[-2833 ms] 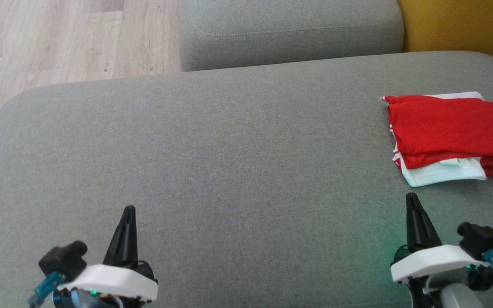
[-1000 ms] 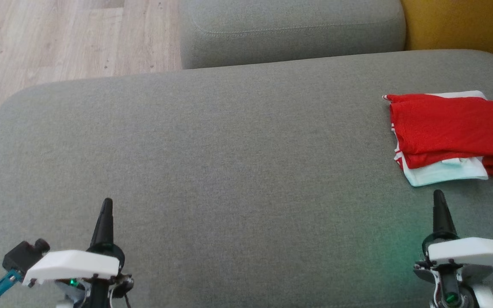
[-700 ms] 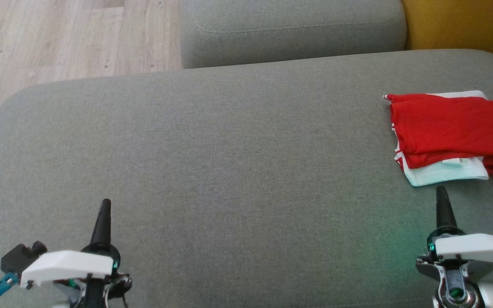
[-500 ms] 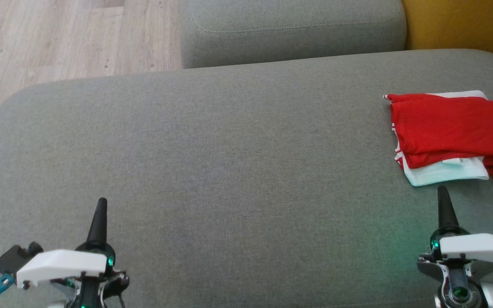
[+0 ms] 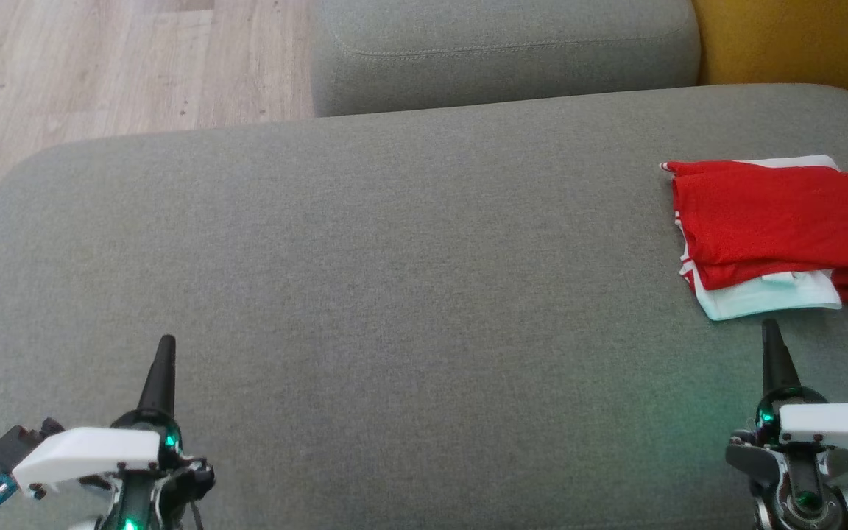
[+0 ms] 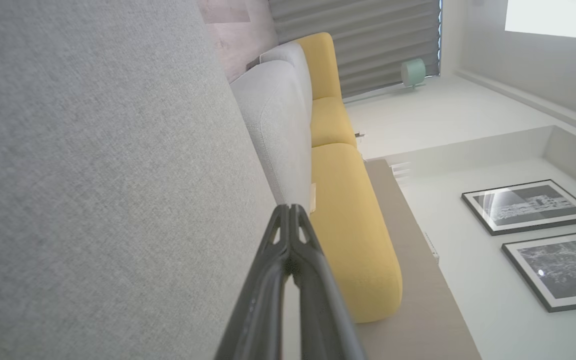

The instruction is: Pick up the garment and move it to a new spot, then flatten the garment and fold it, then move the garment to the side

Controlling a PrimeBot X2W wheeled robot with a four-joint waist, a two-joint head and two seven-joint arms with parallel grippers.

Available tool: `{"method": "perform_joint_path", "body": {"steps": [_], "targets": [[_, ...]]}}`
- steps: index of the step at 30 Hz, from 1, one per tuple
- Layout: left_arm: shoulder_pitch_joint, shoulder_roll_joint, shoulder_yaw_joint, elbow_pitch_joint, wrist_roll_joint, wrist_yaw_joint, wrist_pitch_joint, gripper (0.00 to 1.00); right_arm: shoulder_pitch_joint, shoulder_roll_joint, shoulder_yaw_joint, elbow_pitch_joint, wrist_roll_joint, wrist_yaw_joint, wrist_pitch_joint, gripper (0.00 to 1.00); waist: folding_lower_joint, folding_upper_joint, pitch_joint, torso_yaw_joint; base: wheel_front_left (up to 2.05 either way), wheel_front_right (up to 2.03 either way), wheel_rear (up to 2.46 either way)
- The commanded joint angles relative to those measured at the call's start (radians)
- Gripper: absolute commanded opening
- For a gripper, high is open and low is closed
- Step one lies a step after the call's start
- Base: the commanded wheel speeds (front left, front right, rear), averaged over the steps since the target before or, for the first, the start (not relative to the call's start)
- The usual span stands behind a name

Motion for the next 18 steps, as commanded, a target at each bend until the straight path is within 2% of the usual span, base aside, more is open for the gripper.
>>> {"method": "perform_joint_path", "body": {"steps": [1,18], "targets": [[-0.065,0.015,0.036,-0.026,-0.034,-0.007,0.010,0.00,-0.052,-0.004,0.012,-0.044,0.039,-0.001,0.011,0.00,0.0000,0.0000,0.000,0.000,0.00,0.00,0.00],[-0.086,0.014,0.071,-0.012,-0.199,-0.019,0.058,0.00,-0.056,-0.005,-0.006,-0.060,0.216,-0.001,0.055,0.00,0.0000,0.0000,0.003,0.001,0.00,0.00,0.00]]}}
